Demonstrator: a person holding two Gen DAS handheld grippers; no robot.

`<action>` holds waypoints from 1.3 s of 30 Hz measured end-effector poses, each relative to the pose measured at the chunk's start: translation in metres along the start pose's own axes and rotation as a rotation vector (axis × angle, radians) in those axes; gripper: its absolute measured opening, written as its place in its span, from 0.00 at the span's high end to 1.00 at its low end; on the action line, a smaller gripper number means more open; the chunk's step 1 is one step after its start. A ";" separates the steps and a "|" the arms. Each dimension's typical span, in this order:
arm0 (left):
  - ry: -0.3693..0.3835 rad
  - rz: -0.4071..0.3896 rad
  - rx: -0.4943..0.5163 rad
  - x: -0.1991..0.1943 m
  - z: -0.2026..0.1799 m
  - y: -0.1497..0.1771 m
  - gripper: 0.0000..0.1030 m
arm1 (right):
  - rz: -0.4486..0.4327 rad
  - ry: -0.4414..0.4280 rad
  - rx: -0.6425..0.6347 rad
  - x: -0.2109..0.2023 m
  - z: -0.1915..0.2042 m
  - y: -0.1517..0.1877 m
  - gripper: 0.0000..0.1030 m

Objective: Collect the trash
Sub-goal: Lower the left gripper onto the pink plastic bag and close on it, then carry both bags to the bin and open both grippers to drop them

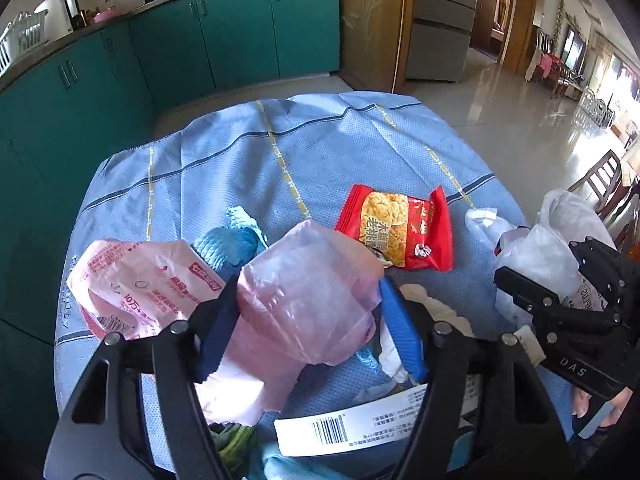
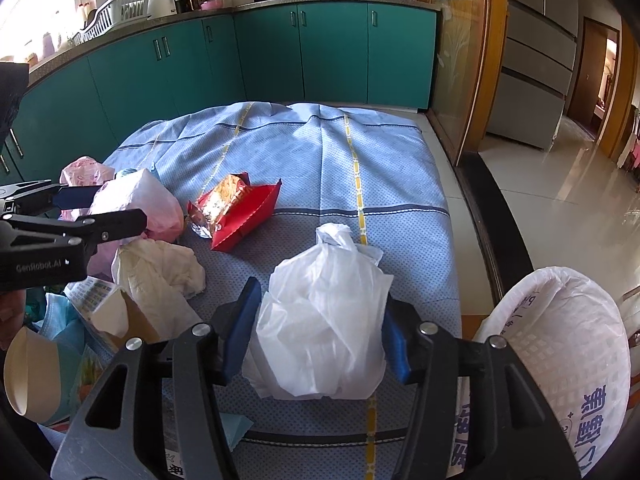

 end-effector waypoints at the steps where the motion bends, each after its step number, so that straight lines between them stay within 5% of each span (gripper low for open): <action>1: 0.000 -0.003 0.004 -0.001 -0.001 0.000 0.37 | -0.001 -0.005 -0.004 -0.001 0.001 0.000 0.46; 7: -0.022 -0.079 -0.006 -0.022 0.002 -0.005 0.39 | -0.026 -0.024 -0.002 -0.009 0.004 -0.003 0.53; 13: -0.059 -0.284 -0.063 -0.075 -0.002 -0.029 0.39 | -0.117 -0.033 0.033 -0.044 -0.008 -0.019 0.53; 20: 0.122 -0.454 -0.098 -0.119 -0.064 -0.050 0.39 | -0.236 0.088 0.104 -0.105 -0.072 -0.021 0.53; 32: 0.408 -0.227 0.151 -0.053 -0.264 -0.012 0.38 | -0.260 0.328 0.359 -0.155 -0.211 0.026 0.53; 36: 0.416 -0.221 0.221 -0.036 -0.301 0.000 0.08 | -0.246 0.351 0.336 -0.152 -0.212 0.030 0.53; 39: 0.390 -0.228 0.273 -0.030 -0.309 0.005 0.08 | -0.231 0.352 0.310 -0.146 -0.208 0.030 0.53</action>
Point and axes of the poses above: each gripper's, at about its wrist camera, not at the fingertips, and x roughly the way its jaws point, z to its left, y to its underside, the point moved 9 cm from there along x, roughly the way its jaws point, and after that the axes turned 2 degrees about x, right-handed, at the moved point
